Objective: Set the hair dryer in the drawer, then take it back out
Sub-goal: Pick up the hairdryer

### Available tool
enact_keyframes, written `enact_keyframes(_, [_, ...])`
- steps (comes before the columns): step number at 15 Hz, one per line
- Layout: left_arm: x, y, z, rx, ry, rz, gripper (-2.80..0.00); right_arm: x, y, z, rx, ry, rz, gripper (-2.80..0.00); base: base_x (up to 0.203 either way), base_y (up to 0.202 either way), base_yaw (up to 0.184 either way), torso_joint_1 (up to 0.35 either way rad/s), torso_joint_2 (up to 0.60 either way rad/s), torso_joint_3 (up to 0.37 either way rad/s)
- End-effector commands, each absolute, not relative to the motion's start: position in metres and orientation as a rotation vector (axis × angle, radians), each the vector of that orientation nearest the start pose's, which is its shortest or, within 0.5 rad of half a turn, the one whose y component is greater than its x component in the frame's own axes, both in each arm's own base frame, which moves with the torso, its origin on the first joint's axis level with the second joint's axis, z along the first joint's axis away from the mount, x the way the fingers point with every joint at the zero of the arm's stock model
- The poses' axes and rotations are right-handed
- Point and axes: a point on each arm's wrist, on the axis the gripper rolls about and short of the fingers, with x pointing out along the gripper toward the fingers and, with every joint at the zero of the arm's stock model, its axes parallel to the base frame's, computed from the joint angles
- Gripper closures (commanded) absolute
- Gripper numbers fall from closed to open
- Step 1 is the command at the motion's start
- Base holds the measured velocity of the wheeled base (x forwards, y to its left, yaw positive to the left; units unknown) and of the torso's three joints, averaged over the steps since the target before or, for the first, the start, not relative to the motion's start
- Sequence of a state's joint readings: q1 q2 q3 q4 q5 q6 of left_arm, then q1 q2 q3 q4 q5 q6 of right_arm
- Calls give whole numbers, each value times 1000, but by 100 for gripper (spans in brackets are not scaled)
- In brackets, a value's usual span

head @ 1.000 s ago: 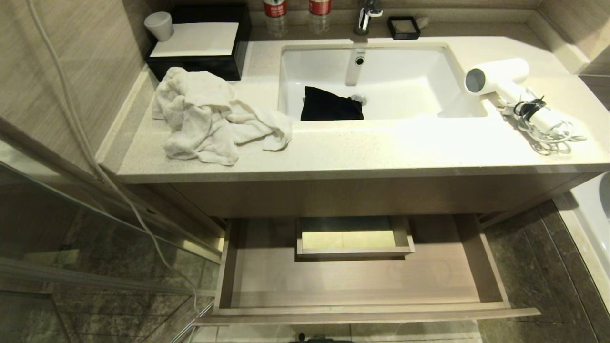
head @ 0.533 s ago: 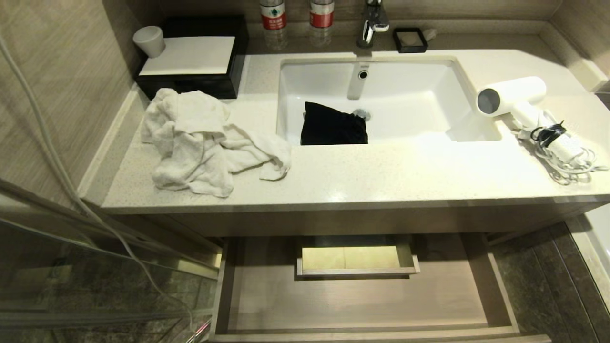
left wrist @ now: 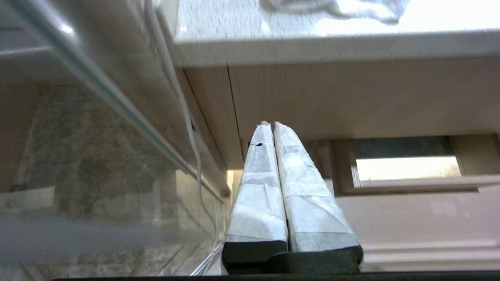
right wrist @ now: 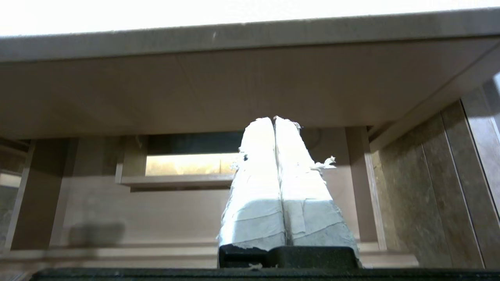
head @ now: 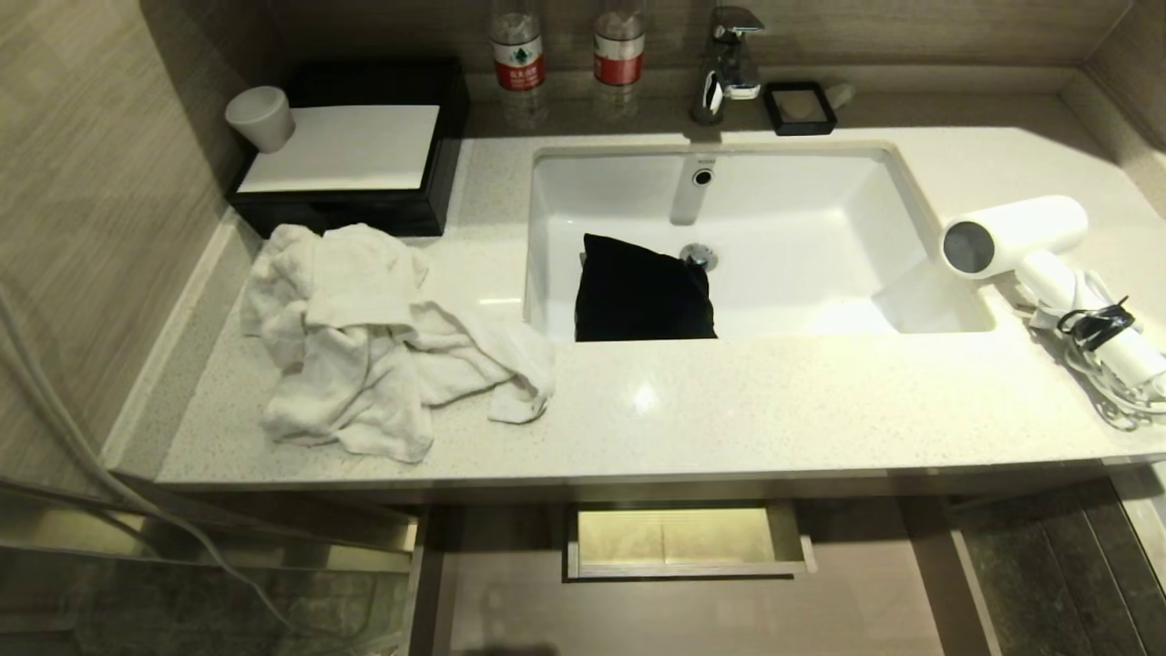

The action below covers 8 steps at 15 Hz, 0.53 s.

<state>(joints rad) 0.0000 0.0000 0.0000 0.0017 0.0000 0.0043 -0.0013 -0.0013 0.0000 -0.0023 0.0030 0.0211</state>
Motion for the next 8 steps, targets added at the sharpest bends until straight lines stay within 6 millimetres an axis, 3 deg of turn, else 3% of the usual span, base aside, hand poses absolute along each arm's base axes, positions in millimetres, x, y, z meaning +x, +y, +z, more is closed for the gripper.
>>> enact_keyframes(1, [-23, 0, 75, 5, 3, 0, 0, -23, 0, 75, 21, -5, 2, 0, 0, 0, 0, 368, -268, 105])
enact_keyframes(4, [-23, 0, 75, 5, 3, 0, 0, -23, 0, 75, 21, -5, 2, 0, 0, 0, 0, 233, -166, 54])
enact_keyframes(8, [-23, 0, 75, 5, 2, 0, 0, -23, 0, 75, 20, -3, 2, 0, 0, 0, 0, 24, -21, 8])
